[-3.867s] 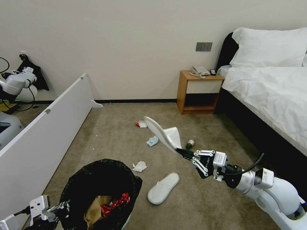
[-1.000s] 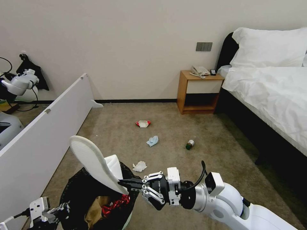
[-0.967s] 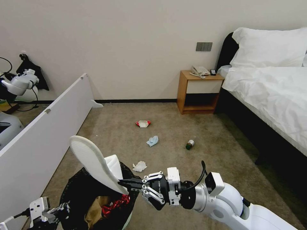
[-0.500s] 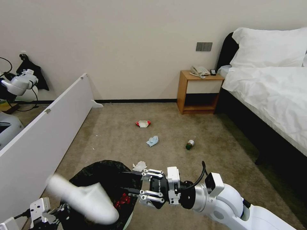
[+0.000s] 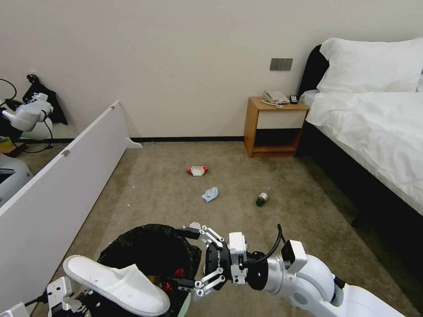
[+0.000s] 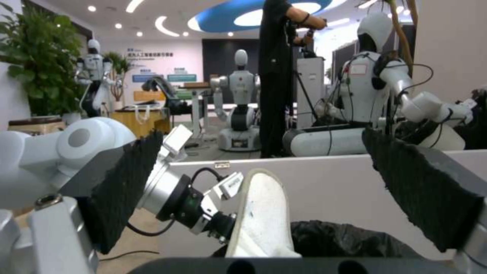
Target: Pick up the trash bin, then pick up the garbage from the floor and place it into the trash bin.
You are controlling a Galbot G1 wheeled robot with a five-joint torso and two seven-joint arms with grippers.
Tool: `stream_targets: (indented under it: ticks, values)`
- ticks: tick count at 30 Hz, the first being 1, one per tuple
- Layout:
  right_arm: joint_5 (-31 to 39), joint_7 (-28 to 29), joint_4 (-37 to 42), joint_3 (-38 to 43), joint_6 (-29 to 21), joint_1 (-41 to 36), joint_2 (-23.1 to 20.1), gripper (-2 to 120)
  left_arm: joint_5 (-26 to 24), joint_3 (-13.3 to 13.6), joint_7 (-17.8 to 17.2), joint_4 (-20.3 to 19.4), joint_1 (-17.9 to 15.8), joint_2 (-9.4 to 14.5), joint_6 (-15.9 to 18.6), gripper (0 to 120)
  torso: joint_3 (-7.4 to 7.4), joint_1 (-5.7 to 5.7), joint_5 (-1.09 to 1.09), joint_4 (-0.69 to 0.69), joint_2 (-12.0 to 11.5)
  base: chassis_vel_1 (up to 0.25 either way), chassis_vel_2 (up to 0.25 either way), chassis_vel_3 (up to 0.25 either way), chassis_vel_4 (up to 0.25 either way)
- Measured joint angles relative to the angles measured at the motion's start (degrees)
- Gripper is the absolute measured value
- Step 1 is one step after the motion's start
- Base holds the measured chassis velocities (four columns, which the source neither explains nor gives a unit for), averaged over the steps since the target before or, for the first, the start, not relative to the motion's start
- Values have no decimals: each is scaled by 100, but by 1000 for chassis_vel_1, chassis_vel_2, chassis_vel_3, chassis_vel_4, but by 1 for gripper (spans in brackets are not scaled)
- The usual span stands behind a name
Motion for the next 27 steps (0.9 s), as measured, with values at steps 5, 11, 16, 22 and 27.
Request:
stream_targets:
  ticks: [5, 11, 16, 22, 27]
  values:
    - [0, 8, 35, 35, -3, -17, -13, 100, -1, -16, -3, 0, 5, 28, 2, 2, 0, 0, 0, 0, 0, 0, 0, 0, 0]
    - [-36, 63, 81, 123, -5, -101, -33, 100, 4, -41, -5, 0, 19, 40, 4, 2, 0, 0, 0, 1, 0, 0, 0, 0, 0]
    - [-250, 546, 115, 626, -58, -468, -93, 100, 47, -50, -5, 0, 41, 39, 6, 2, 0, 0, 0, 0, 0, 0, 0, 0, 0]
    - [-520, 1226, 136, 1667, -301, -1044, -58, 100, 122, -63, 0, 0, 80, 53, 7, 2, 0, 0, 0, 0, 0, 0, 0, 0, 0]
    - [-724, 1700, 123, 2229, -595, -1393, 30, 100, 130, -106, 0, 0, 79, 58, 7, 2, 0, 0, 0, 0, 0, 0, 0, 0, 0]
